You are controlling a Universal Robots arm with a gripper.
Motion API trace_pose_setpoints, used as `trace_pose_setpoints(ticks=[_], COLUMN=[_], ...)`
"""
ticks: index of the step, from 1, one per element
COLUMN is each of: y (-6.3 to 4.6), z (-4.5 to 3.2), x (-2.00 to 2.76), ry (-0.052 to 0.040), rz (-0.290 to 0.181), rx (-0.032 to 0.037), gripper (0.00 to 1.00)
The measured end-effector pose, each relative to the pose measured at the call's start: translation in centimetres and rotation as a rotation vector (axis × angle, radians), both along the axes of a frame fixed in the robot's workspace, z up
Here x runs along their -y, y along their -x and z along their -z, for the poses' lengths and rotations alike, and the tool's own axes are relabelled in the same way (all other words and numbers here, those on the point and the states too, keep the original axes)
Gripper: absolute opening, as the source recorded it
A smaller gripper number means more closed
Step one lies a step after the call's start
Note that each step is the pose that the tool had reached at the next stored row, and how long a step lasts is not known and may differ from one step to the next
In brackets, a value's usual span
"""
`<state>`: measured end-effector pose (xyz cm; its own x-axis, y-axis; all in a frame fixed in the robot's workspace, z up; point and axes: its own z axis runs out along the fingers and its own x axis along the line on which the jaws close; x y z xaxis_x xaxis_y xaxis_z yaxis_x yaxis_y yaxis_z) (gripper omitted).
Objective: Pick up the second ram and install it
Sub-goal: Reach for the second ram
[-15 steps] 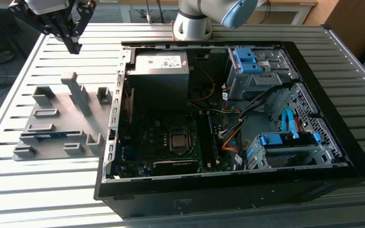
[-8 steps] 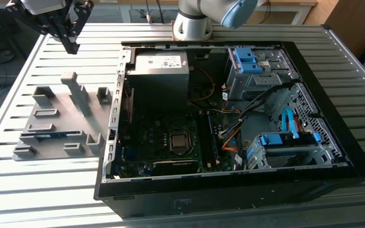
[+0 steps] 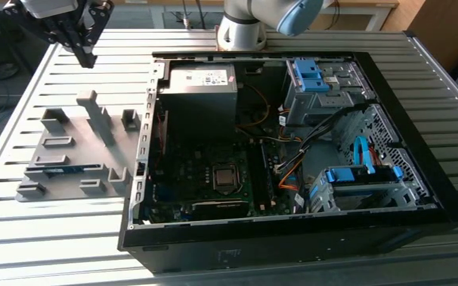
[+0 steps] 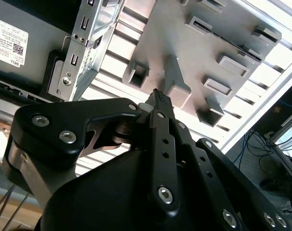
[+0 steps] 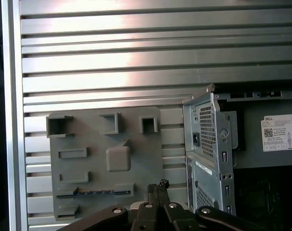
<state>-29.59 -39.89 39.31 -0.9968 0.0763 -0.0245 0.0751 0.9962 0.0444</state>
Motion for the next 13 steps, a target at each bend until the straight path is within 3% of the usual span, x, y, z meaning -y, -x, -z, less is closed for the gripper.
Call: trace_pose_setpoints(ticks=[13], y=[0.85], z=[0.0], x=[0.0], ry=[0.0], rz=[0.0], rx=[0.0], gripper=[0.11])
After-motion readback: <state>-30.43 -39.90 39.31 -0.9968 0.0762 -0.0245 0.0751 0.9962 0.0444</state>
